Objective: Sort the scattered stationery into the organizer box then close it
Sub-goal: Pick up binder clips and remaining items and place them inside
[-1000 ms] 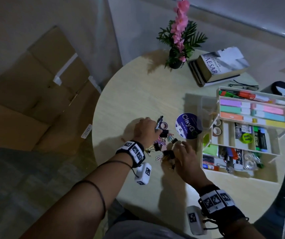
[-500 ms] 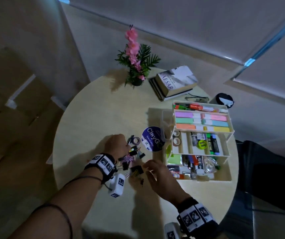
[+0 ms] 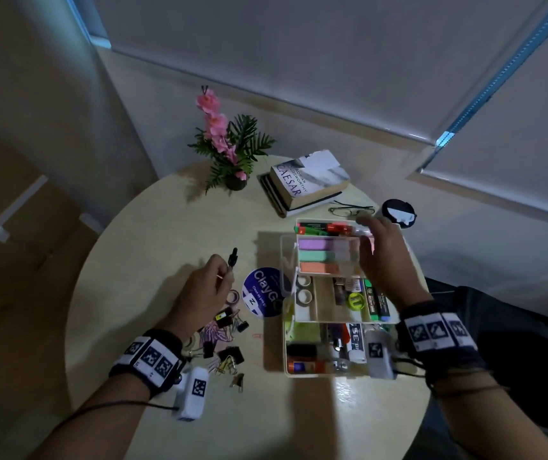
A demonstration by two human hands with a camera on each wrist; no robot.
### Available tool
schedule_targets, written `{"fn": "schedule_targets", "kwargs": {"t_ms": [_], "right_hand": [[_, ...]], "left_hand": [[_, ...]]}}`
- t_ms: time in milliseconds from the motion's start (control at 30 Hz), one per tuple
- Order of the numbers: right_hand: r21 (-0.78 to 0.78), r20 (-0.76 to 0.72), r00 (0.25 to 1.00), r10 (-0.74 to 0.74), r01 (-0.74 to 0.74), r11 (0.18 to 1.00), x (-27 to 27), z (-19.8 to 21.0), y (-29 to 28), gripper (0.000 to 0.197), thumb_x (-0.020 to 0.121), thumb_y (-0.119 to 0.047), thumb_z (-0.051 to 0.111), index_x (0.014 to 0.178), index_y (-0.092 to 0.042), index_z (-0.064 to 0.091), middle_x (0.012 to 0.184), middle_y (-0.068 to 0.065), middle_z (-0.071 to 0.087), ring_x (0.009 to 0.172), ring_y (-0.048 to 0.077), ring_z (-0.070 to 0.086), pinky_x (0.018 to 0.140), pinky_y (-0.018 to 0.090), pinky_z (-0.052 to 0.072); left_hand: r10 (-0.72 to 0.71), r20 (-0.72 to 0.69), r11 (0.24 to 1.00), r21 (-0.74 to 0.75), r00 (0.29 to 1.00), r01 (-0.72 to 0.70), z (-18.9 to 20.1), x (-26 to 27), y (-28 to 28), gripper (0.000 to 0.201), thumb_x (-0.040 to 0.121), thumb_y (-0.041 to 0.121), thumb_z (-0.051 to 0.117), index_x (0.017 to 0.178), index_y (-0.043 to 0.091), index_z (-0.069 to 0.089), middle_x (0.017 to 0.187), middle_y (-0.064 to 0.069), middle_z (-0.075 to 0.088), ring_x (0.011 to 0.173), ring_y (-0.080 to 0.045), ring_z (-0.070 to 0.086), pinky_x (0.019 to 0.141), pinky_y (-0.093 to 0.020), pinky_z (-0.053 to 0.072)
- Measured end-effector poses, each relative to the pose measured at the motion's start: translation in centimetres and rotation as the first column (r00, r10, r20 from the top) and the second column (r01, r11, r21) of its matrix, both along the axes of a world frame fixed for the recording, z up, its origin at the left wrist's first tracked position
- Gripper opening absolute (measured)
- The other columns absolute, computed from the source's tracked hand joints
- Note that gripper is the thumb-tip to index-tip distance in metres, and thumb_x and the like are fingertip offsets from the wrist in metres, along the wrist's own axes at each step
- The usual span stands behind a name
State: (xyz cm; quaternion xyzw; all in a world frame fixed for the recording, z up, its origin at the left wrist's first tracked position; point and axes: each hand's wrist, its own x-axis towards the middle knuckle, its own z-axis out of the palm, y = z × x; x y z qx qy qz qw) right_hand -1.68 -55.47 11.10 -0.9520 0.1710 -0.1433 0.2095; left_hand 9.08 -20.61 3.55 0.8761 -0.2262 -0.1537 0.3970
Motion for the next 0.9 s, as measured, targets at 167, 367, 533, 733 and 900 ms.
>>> {"fn": "schedule_targets", "kwargs": {"t_ms": [167, 367, 533, 733, 900], "right_hand": [[-0.145, -0.198, 0.968, 0.154, -0.185, 0.972, 1.3, -1.1, -3.6, 0.039, 0.097, -0.008, 0.058, 0.135, -0.009, 0.064, 0.136, 0.015, 0.062, 0.126, 0.039, 0.053, 0.104, 0.054, 0.046], [0.277, 0.017, 0.984, 0.179, -0.177, 0.944, 1.7, 1.0, -2.8, 0.043, 0.098, -0.031, 0.071, 0.138, -0.022, 0.061, 0.132, 0.002, 0.058, 0.119, 0.019, 0.060, 0.098, 0.037, 0.053], [0.782, 0.126, 0.981, 0.147, -0.189, 0.594, 2.5, 4.0, -2.4, 0.023, 0.099, -0.008, 0.068, 0.122, -0.003, 0.070, 0.107, 0.011, 0.079, 0.091, 0.018, 0.077, 0.080, 0.024, 0.059], [0.776, 0.186, 0.971, -0.150, -0.051, 0.629, 0.8, 1.8, -9.1, 0.010, 0.097, -0.005, 0.071, 0.103, 0.002, 0.075, 0.080, 0.005, 0.077, 0.065, 0.016, 0.069, 0.068, 0.024, 0.057], [0.819, 0.125, 0.971, -0.203, 0.015, 0.574, -0.1, -0.8, -11.8, 0.007, 0.093, -0.004, 0.075, 0.098, 0.001, 0.071, 0.081, 0.008, 0.076, 0.069, 0.013, 0.069, 0.070, 0.026, 0.056]], "left_hand": [[-0.015, -0.003, 0.995, -0.103, 1.000, 0.015, 3.0, -0.3, -2.9, 0.011, 0.107, 0.032, 0.050, 0.099, 0.029, 0.043, 0.086, 0.003, 0.072, 0.074, -0.019, 0.074, 0.062, -0.051, 0.061], [-0.018, 0.066, 0.971, -0.235, 0.998, 0.033, 7.0, 0.8, -10.4, 0.008, 0.102, 0.018, 0.064, 0.104, 0.026, 0.065, 0.091, 0.012, 0.074, 0.083, -0.005, 0.071, 0.069, -0.032, 0.059], [-0.218, 0.083, 0.939, -0.252, 0.972, 0.233, 9.7, 2.2, -19.7, 0.008, 0.098, 0.014, 0.069, 0.104, 0.017, 0.074, 0.092, 0.008, 0.074, 0.087, -0.007, 0.071, 0.077, -0.028, 0.057], [-0.382, 0.148, 0.917, 0.183, 0.912, 0.355, 8.9, 4.5, -23.6, 0.021, 0.102, 0.031, 0.065, 0.118, 0.020, 0.071, 0.120, -0.002, 0.064, 0.110, -0.020, 0.061, 0.094, -0.035, 0.050], [-0.393, 0.207, 0.863, 0.420, 0.896, 0.282, 7.1, 3.7, -23.3, 0.026, 0.096, 0.043, 0.068, 0.113, 0.024, 0.074, 0.112, 0.003, 0.055, 0.113, -0.022, 0.053, 0.101, -0.046, 0.044]]}}
